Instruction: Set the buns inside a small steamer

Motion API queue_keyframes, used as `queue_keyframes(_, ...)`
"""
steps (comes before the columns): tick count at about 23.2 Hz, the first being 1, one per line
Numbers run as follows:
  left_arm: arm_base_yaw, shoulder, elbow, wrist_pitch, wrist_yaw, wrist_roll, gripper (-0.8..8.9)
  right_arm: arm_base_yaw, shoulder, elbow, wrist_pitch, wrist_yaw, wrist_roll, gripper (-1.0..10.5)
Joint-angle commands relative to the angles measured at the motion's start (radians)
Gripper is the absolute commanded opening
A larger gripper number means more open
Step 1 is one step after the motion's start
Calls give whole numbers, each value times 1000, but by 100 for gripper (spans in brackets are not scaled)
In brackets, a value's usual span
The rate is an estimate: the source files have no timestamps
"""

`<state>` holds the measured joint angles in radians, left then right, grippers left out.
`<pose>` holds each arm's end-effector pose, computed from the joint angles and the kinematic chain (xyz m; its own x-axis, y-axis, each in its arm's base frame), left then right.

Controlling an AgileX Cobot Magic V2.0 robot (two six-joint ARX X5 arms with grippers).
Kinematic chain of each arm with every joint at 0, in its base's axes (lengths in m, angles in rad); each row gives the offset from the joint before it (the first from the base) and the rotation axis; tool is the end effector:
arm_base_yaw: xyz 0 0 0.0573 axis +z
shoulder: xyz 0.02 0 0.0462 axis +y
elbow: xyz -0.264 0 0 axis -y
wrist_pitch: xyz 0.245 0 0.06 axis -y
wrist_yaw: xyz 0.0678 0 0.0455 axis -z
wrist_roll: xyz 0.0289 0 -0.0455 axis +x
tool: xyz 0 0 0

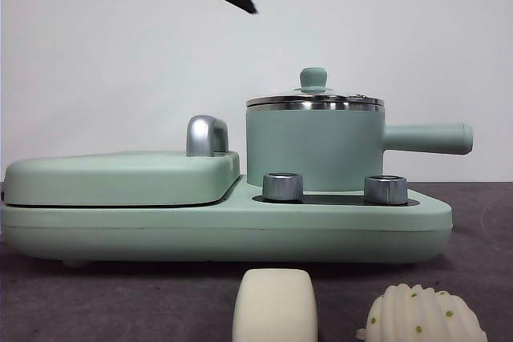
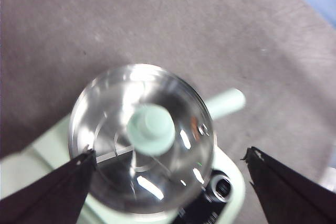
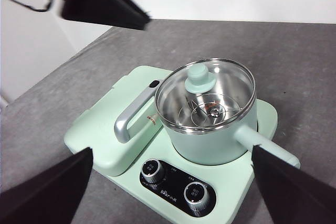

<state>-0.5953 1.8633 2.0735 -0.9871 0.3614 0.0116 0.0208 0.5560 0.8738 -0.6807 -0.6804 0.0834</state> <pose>0.3179 -0.2276 0.3996 0.3540 -0.6668 -0.6558 0.7400 0.6285 -0.2396 0.0937 0.0201 0.3443 0.7135 0.6441 -0.2759 -0.5725 0.7629 0.3004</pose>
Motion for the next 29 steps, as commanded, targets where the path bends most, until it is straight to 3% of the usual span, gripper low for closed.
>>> queue_keyframes(1,-36,66,61,5,-39,50,464,3,4,18,5,-1,10,481)
queue_keyframes(6,-89,144,62,7,-127,100,463,3,4,18,5,-1,10,481)
queue_keyframes(12,-105,220,62,45,-130,101,459,3,4,18,5,-1,10,481)
queue_keyframes(16,-105,233,62,59,-137,123,335,3,4,18,5,-1,10,481)
queue_keyframes(25,-105,274,62,61,-157,141,274,3,4,18,-3,-1,10,481)
queue_keyframes(29,-105,275,62,59,-161,142,95,3,4,18,-5,-1,10,481)
